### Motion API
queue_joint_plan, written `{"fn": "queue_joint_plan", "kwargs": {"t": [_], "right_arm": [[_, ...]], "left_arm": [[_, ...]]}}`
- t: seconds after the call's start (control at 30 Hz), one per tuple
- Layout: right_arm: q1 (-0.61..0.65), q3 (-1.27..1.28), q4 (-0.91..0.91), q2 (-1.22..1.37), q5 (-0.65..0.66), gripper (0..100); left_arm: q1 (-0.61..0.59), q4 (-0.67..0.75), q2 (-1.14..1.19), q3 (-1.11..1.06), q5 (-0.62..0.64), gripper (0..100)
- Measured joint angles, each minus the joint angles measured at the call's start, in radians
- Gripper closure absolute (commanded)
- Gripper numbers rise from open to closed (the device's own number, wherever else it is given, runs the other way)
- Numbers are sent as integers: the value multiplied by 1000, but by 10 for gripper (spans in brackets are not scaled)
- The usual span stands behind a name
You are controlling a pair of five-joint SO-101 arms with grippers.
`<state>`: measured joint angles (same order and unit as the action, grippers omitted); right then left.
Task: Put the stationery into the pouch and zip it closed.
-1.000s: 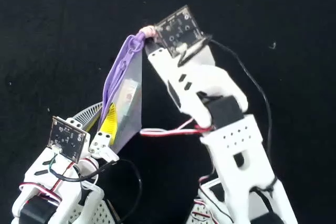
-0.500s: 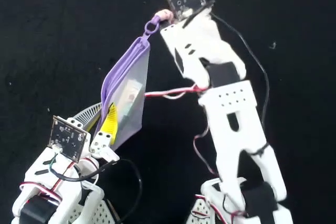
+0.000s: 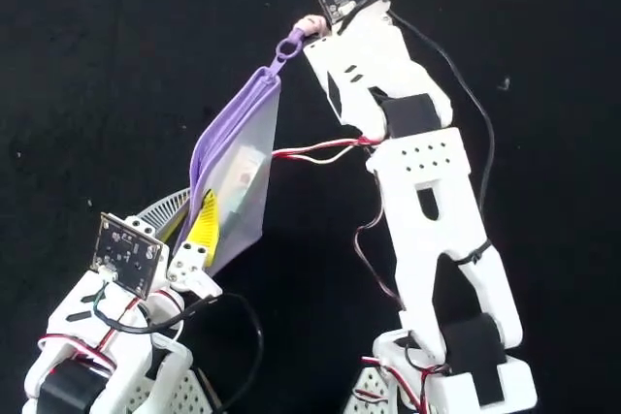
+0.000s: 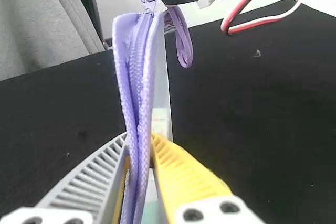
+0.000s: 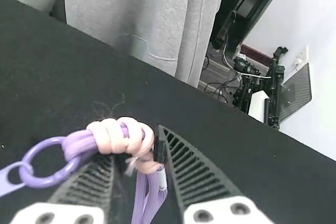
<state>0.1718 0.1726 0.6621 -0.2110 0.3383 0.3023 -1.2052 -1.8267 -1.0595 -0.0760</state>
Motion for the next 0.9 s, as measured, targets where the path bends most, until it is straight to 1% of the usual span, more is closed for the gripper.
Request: {"fn": "queue_joint_plan", "kwargs": {"t": [0.1,0.27,0.33,0.4,0.47,0.53,0.67,0.73,0.9], "right_arm": [[-2,-17,41,0,3,988],[-2,-18,52,0,3,988],[-2,-18,52,0,3,988],[-2,-18,52,0,3,988],[-11,-18,51,2,3,988],[-25,-18,51,6,2,988],[-18,-12,49,5,2,988],[-20,-12,49,11,2,988],[52,68,40,15,6,987]], "left_arm": [[0,0,0,-3,0,970],[0,0,0,-3,0,960],[0,18,0,-12,0,895],[-5,25,0,-14,0,795],[-43,6,0,-48,20,697],[-89,15,5,-49,71,630],[-163,18,0,-49,186,626],[-192,26,2,-49,209,626],[-262,48,2,-49,227,626]]}}
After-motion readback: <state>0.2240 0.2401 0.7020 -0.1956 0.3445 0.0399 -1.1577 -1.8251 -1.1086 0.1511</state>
